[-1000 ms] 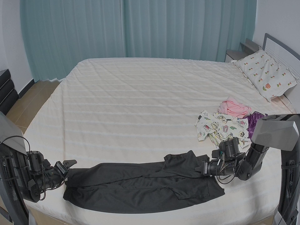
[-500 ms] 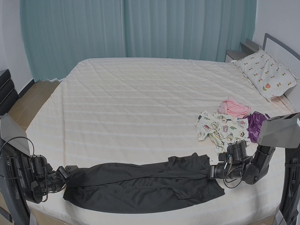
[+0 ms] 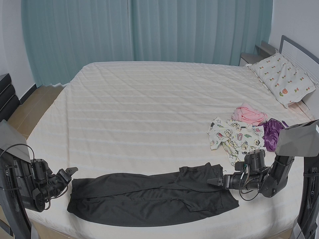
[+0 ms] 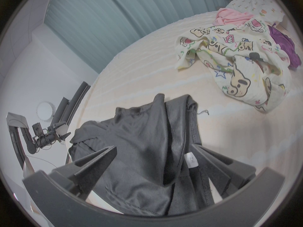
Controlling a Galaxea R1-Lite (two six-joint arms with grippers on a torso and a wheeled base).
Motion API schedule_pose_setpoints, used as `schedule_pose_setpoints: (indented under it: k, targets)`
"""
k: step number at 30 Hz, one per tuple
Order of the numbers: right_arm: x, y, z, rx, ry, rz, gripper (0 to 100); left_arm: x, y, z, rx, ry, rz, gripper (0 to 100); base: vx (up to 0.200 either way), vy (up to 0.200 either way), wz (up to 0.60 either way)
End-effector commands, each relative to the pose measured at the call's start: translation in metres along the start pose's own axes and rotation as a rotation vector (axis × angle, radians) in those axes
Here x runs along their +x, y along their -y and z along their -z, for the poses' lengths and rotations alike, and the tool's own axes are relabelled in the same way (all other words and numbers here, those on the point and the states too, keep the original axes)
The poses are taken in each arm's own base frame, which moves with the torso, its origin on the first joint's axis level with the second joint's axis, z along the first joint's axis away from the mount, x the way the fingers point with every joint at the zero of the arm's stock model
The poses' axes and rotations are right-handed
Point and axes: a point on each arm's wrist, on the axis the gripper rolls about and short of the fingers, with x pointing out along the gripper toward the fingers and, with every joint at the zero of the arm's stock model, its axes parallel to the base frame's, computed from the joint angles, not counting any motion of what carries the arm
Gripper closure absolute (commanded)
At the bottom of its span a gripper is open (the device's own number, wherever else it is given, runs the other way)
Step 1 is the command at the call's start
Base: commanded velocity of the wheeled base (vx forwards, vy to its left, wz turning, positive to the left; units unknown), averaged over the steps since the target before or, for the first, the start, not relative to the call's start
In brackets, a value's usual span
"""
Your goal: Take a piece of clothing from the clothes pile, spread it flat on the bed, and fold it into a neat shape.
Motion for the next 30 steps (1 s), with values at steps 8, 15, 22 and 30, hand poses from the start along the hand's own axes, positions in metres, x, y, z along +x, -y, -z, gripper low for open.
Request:
schedule_pose_setpoints:
  k: [8, 15, 22, 30]
  targets:
    - [0.002, 0.006, -0.008, 0.057, 0.047, -0.002, 0, 0.030, 0.004, -0.001, 0.138, 0.004, 0.025, 0, 0.000, 0.000, 0.00]
    - [0.004, 0.010, -0.010, 0.065, 0.052, 0.003, 0, 0.035, -0.001, 0.012, 0.195, -0.053, 0.003, 0, 0.000, 0.000, 0.00]
    - [0.005, 0.010, -0.010, 0.065, 0.053, 0.003, 0, 0.034, -0.004, 0.014, 0.204, -0.059, -0.012, 0, 0.000, 0.000, 0.00]
    - [0.005, 0.010, -0.010, 0.065, 0.053, 0.003, 0, 0.034, -0.007, 0.017, 0.202, -0.065, -0.038, 100, 0.000, 0.000, 0.00]
